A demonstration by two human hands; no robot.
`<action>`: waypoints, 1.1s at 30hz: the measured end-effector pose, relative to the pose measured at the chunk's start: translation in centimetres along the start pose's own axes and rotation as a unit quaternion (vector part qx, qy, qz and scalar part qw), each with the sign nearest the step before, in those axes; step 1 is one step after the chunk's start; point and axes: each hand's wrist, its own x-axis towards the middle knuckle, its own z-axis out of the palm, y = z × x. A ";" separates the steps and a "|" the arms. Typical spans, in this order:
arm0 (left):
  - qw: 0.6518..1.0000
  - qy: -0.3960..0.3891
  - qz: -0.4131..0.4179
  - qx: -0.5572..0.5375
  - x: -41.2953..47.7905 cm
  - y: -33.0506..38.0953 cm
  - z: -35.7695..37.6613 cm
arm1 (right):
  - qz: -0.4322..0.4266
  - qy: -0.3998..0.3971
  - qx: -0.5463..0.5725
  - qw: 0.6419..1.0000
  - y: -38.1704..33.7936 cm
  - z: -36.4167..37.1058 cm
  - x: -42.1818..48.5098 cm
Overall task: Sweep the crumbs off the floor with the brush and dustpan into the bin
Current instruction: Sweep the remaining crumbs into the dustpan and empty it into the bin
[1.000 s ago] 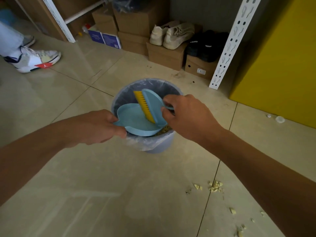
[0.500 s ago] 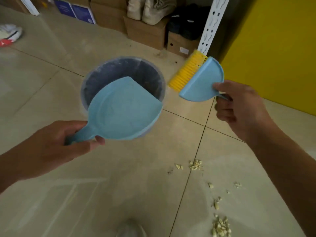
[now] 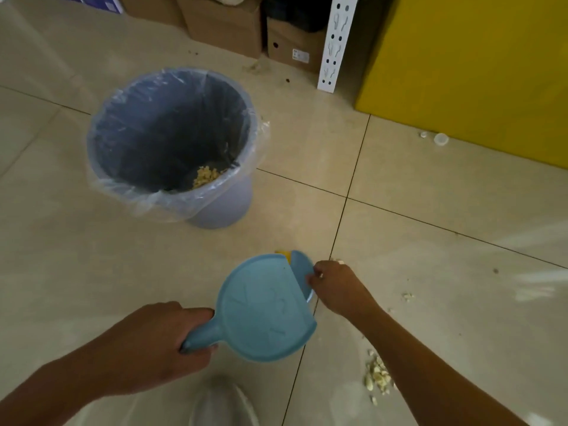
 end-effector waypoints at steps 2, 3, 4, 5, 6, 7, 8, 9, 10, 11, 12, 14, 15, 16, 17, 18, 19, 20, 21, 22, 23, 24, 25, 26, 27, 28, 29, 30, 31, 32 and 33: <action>1.000 -0.008 -0.001 0.010 0.6 0.4 0.6 | 0.038 0.021 0.001 0.999 2.0 -1.5 -0.4; 1.000 -0.010 0.001 0.020 0.9 0.5 1.1 | 0.054 0.026 -0.005 0.998 3.2 -2.3 -0.8; 0.999 -0.013 0.005 0.031 1.3 0.7 1.4 | 0.073 0.032 -0.008 0.997 4.5 -3.1 -1.2; 0.999 -0.015 0.009 0.041 1.6 1.0 1.7 | 0.093 0.040 -0.006 0.995 5.7 -3.8 -1.8; 0.999 -0.016 0.012 0.044 1.9 1.3 1.9 | 0.113 0.049 0.004 0.992 6.8 -4.3 -2.5; 0.999 -0.014 0.017 0.046 2.3 1.7 2.0 | 0.131 0.057 0.023 0.989 8.0 -4.6 -3.2; 0.998 -0.011 0.023 0.048 2.7 2.1 2.2 | 0.152 0.061 0.044 0.986 9.1 -4.8 -3.9; 0.998 -0.003 0.028 0.049 3.1 2.5 2.4 | 0.169 0.062 0.060 0.982 10.2 -5.0 -4.6; 0.998 0.001 0.033 0.048 3.4 2.7 2.7 | 0.183 0.063 0.069 0.979 11.1 -5.1 -5.4; 0.998 0.002 0.038 0.047 3.8 2.9 2.9 | 0.193 0.064 0.075 0.976 11.9 -5.2 -6.1; 0.998 -0.005 0.044 0.048 4.0 3.0 3.2 | 0.203 0.066 0.080 0.974 12.5 -5.2 -6.8; 0.997 -0.015 0.052 0.048 4.4 3.4 3.5 | 0.219 0.065 0.094 0.969 13.4 -5.2 -8.1; 0.998 -0.017 0.050 0.046 4.5 3.5 3.6 | 0.223 0.065 0.105 0.967 13.6 -5.2 -8.6; 0.998 -0.019 0.047 0.048 4.5 3.6 3.6 | 0.223 0.066 0.120 0.965 13.5 -5.3 -9.0; 0.998 -0.019 0.042 0.053 4.5 3.7 3.6 | 0.220 0.069 0.139 0.963 13.2 -5.5 -9.4; 0.997 -0.016 0.040 0.058 4.5 3.4 3.7 | 0.211 0.073 0.160 0.962 12.7 -5.8 -9.4; 0.997 -0.012 0.036 0.061 4.5 3.1 3.7 | 0.200 0.075 0.183 0.959 11.8 -6.0 -9.2; 0.998 -0.009 0.034 0.056 4.4 2.6 3.8 | 0.186 0.075 0.209 0.957 10.7 -6.1 -8.7; 0.998 -0.003 0.037 0.051 4.2 2.2 3.8 | 0.171 0.069 0.226 0.957 9.4 -6.0 -8.1; 0.998 0.002 0.040 0.041 4.2 1.6 4.0 | 0.152 0.063 0.233 0.958 8.0 -5.7 -7.4; 0.999 0.007 0.042 0.028 4.2 1.0 4.1 | 0.135 0.058 0.229 0.962 6.6 -5.2 -6.7; 0.999 0.010 0.041 0.003 4.2 0.4 4.3 | 0.120 0.056 0.217 0.967 5.4 -4.5 -6.0; 0.999 0.016 0.036 -0.021 4.1 -0.1 4.4 | 0.111 0.051 0.193 0.974 4.5 -3.7 -5.4; 0.998 0.029 0.029 -0.038 4.0 -0.6 4.4 | 0.105 0.044 0.167 0.979 3.9 -3.0 -4.9; 0.999 0.028 0.018 -0.041 3.9 -1.0 4.3 | 0.108 0.036 0.147 0.983 3.6 -2.4 -4.6; 0.999 0.024 0.017 -0.043 3.7 -1.5 4.4 | 0.118 0.028 0.137 0.983 3.8 -2.0 -4.5; 0.999 0.018 0.018 -0.040 3.5 -1.7 4.2 | 0.135 0.023 0.135 0.981 4.3 -1.8 -4.7; 0.999 0.024 0.017 -0.032 3.5 -2.2 4.6 | 0.152 0.025 0.134 0.979 5.0 -1.9 -5.1; 0.999 0.033 0.008 -0.022 3.4 -2.3 4.8 | 0.170 0.030 0.132 0.976 5.8 -2.2 -5.7; 0.999 0.042 0.004 -0.033 3.6 -2.7 5.4 | 0.186 0.033 0.134 0.973 6.7 -2.5 -6.4; 0.998 0.040 0.009 -0.053 3.6 -2.9 5.6 | 0.203 0.032 0.147 0.967 7.5 -3.0 -7.3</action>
